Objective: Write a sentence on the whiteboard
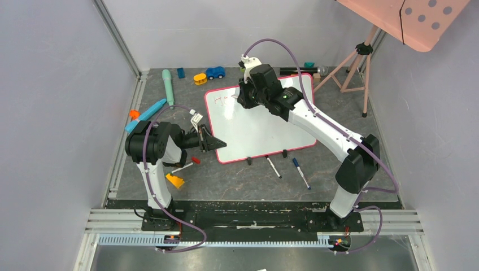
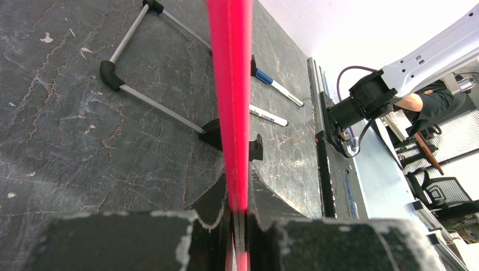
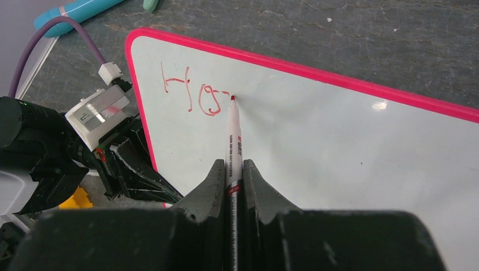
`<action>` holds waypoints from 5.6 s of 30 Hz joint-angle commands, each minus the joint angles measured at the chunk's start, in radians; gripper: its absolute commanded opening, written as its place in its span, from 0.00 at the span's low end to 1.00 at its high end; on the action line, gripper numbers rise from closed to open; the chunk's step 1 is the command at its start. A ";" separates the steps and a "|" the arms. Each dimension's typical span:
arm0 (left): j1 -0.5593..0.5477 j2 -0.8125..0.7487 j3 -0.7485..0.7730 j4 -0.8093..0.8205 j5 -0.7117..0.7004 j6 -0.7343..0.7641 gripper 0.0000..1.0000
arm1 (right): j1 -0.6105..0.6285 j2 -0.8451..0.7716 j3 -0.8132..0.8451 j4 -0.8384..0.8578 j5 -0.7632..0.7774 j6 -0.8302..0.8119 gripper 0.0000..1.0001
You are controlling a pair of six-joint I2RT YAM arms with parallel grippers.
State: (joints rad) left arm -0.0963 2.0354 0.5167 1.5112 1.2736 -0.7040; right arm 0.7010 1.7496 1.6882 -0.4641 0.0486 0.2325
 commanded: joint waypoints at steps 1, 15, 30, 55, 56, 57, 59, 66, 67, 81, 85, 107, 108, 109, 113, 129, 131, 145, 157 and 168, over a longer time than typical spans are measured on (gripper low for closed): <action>-0.012 -0.006 -0.011 0.046 0.003 0.118 0.02 | -0.001 0.007 0.042 0.035 -0.002 -0.001 0.00; -0.014 -0.008 -0.013 0.046 0.003 0.121 0.02 | -0.001 0.022 0.055 0.014 0.025 -0.001 0.00; -0.013 -0.008 -0.012 0.046 0.004 0.121 0.02 | -0.001 -0.027 -0.058 0.025 0.028 0.009 0.00; -0.014 -0.004 -0.011 0.046 0.002 0.115 0.02 | -0.004 -0.127 -0.125 0.069 -0.016 0.015 0.00; -0.014 -0.003 -0.011 0.046 0.000 0.116 0.02 | -0.006 -0.126 -0.117 0.070 -0.021 0.009 0.00; -0.014 -0.004 -0.011 0.046 -0.001 0.116 0.02 | -0.007 -0.127 -0.116 0.082 -0.035 0.004 0.00; -0.015 -0.005 -0.012 0.046 -0.002 0.116 0.02 | -0.009 -0.136 -0.120 0.107 -0.045 -0.004 0.00; -0.014 -0.010 -0.018 0.046 -0.005 0.124 0.02 | -0.009 -0.101 -0.069 0.101 -0.012 -0.016 0.00; -0.014 -0.011 -0.020 0.046 -0.003 0.124 0.02 | -0.010 -0.095 -0.060 0.089 0.011 0.018 0.00; -0.015 -0.013 -0.018 0.046 0.000 0.129 0.02 | -0.012 -0.064 -0.059 0.121 -0.028 0.020 0.00; -0.014 -0.011 -0.018 0.046 0.001 0.129 0.02 | -0.012 -0.051 -0.044 0.123 -0.029 0.018 0.00; -0.014 -0.012 -0.018 0.046 0.000 0.130 0.02 | -0.013 -0.021 -0.036 0.104 0.040 -0.001 0.00; -0.014 -0.013 -0.019 0.046 0.000 0.130 0.02 | -0.012 -0.025 -0.036 0.101 0.049 -0.002 0.00; -0.014 -0.013 -0.018 0.047 0.001 0.130 0.02 | -0.012 -0.027 -0.037 0.097 0.057 -0.004 0.00; -0.014 -0.013 -0.018 0.046 0.000 0.130 0.02 | -0.012 -0.031 -0.038 0.080 0.074 -0.005 0.00; -0.014 -0.011 -0.019 0.046 0.000 0.127 0.02 | -0.012 -0.082 -0.123 0.073 0.091 -0.007 0.00; -0.015 -0.011 -0.018 0.046 0.000 0.126 0.02 | -0.012 -0.084 -0.131 0.077 0.078 -0.006 0.00; -0.015 -0.011 -0.018 0.046 -0.002 0.127 0.02 | -0.007 -0.051 -0.114 0.109 -0.017 0.016 0.00; -0.014 -0.011 -0.018 0.046 0.000 0.126 0.02 | -0.008 -0.130 -0.141 0.176 -0.091 -0.006 0.00; -0.014 -0.010 -0.017 0.046 0.001 0.126 0.02 | -0.014 -0.160 -0.179 0.136 0.036 0.000 0.00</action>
State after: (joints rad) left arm -0.0982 2.0335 0.5148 1.5105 1.2678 -0.7010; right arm 0.6952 1.6180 1.5177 -0.3317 0.0113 0.2386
